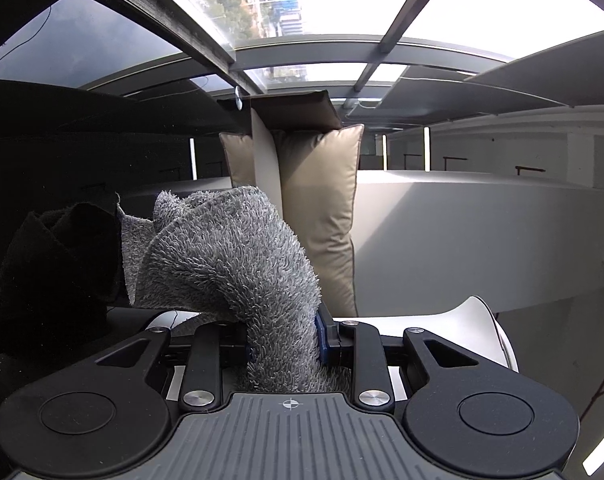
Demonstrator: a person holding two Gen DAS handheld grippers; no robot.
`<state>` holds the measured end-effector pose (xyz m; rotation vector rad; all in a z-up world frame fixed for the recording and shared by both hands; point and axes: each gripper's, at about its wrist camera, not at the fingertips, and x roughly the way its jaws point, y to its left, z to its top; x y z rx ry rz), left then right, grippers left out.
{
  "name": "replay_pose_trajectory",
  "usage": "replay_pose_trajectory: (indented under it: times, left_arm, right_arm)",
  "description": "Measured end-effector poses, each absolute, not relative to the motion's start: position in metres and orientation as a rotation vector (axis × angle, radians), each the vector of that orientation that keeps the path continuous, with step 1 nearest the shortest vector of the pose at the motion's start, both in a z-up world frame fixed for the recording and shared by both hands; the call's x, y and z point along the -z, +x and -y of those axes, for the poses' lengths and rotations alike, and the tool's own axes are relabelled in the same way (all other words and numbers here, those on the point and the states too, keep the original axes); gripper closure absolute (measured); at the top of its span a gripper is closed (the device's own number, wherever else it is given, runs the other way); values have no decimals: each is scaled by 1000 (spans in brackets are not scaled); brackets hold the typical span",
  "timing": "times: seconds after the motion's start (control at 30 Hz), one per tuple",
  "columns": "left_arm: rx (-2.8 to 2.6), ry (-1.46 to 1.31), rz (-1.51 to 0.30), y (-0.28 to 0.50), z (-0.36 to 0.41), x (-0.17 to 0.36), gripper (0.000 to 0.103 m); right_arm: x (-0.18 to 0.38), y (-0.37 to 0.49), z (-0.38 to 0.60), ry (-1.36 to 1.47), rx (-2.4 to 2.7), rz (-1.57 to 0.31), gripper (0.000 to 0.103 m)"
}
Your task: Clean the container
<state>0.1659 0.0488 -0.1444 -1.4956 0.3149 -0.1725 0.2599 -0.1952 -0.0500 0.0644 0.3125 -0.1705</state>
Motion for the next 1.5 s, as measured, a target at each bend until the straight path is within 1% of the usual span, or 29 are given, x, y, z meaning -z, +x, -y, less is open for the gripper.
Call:
replay_pose_trajectory:
  times: [0.23,0.4,0.7,0.87,0.97,1.27,1.5]
  left_arm:
    - [241,-1482,-238,165,-49,129,78]
    - [230,-1509,-199,166,-56,128,78]
    - [249,-1570,-92,167,-74,119,78]
    - [289,-1556,-62,168,-78,108,78]
    - [295,-1556,-59,171,-78,109,78]
    - [179,-1551,-186,178,-79,128,78]
    - [154,-1543,-209,173,-84,132,78]
  right_arm:
    - [53,264,207,73,86,-279,77]
    - [55,263,213,61,-5,-259,77]
    - [52,262,203,17,-160,-246,76]
    - [49,256,189,10,-182,-248,76]
    - [47,253,184,5,-181,-251,76]
    - [29,234,155,3,-51,-299,77]
    - [-10,207,142,-23,28,-180,76]
